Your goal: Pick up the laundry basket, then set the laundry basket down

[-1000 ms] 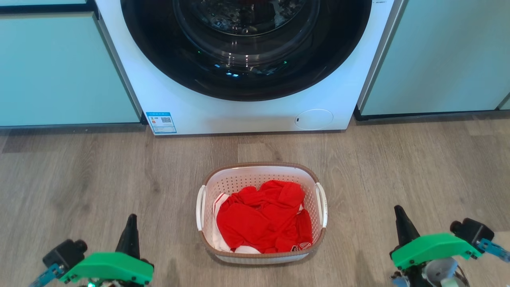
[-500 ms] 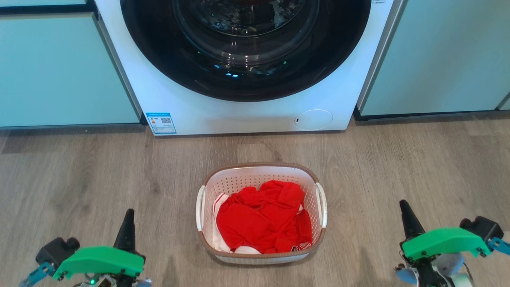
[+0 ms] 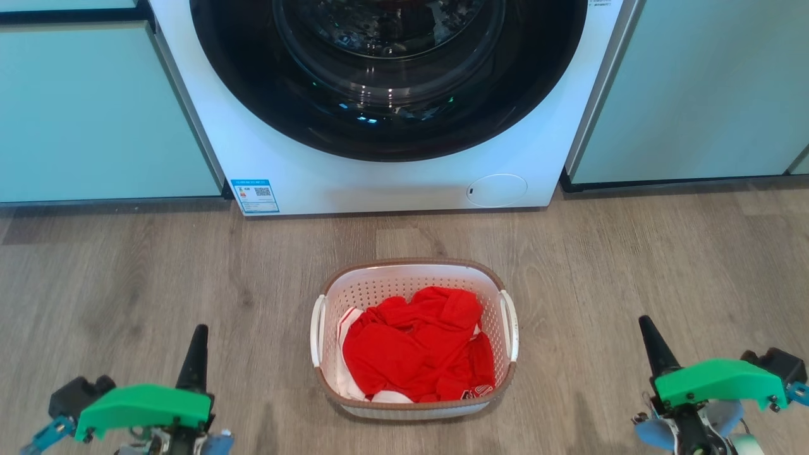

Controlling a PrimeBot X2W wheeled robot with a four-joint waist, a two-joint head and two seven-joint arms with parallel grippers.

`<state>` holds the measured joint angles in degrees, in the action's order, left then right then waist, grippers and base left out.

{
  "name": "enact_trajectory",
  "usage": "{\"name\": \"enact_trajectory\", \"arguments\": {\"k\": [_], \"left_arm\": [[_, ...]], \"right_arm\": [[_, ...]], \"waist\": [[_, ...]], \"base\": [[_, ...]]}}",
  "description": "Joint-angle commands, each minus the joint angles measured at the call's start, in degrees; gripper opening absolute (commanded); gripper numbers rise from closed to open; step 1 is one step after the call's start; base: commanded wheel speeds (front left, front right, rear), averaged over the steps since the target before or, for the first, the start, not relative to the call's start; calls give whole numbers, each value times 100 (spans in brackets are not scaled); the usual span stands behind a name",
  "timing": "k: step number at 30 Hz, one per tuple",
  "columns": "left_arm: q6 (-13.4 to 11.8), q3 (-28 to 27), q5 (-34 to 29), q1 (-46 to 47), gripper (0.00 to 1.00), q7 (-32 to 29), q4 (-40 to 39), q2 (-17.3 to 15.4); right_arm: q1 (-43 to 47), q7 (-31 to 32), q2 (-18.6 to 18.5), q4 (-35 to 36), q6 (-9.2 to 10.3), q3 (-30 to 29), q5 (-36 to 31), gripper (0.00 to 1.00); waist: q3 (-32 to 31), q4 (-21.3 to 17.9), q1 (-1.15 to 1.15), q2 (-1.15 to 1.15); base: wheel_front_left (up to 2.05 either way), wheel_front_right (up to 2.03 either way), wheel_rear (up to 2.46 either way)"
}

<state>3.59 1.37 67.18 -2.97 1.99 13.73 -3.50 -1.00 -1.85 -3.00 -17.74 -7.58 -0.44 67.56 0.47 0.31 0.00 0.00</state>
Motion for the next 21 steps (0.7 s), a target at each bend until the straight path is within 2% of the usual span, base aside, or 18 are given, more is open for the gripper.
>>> {"name": "enact_trajectory", "arguments": {"k": [1, 21], "left_arm": [[64, -168, 194, 397, 0, -45, -155, -94], [224, -376, 1406, 643, 0, -361, -68, -87]], "right_arm": [[-342, 48, -105, 213, 6, 9, 201, 0], [-421, 364, -109, 296, 7, -208, 1381, 0]], "waist": [[-1, -1, 0, 0], [-15, -16, 0, 0]], "base": [[0, 0, 0], [0, 0, 0]]}}
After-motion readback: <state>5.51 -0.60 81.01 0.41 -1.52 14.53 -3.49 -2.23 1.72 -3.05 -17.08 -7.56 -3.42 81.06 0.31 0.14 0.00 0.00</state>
